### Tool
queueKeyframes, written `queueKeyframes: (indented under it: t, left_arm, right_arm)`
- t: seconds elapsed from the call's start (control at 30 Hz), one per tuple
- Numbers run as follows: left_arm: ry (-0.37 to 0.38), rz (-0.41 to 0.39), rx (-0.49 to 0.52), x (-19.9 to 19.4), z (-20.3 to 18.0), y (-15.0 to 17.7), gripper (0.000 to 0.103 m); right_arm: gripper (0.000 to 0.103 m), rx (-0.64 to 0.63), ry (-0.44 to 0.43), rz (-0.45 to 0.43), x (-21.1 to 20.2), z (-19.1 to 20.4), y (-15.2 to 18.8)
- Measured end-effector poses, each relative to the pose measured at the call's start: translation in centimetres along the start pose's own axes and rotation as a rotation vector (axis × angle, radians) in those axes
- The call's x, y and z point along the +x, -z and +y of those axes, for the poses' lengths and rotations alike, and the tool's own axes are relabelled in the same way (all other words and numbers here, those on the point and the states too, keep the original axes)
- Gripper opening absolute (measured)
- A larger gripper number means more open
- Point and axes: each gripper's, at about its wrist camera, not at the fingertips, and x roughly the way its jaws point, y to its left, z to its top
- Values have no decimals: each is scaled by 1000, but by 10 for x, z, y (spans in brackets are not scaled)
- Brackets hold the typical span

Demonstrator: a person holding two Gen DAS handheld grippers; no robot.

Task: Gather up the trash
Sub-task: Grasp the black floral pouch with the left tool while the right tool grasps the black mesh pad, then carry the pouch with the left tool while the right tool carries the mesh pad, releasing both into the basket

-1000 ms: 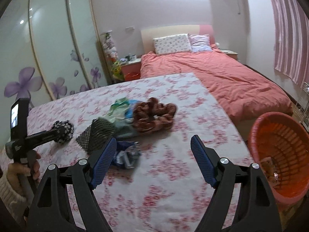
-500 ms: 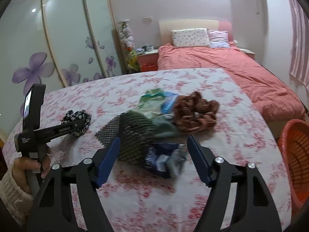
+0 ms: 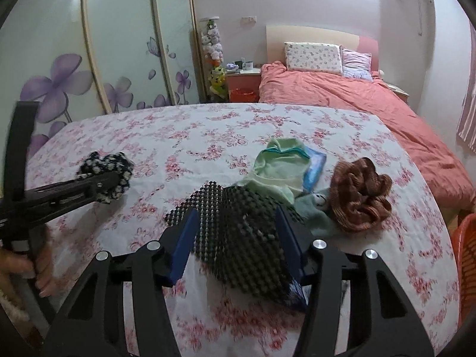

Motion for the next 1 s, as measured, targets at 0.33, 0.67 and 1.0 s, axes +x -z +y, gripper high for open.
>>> queueKeyframes:
  t: [0.33, 0.67, 1.0]
  left_arm:
    - [9, -3, -7, -2, 3, -1, 27]
    - [14, -17, 3, -11, -4, -1, 27]
    - [46, -50, 44, -32, -30, 0, 27]
  right_arm:
    - [12, -38, 54, 32, 9, 2, 2]
    - [8, 3, 33, -52, -21, -10, -3]
    - [7, 75, 42, -194, -76, -40, -14]
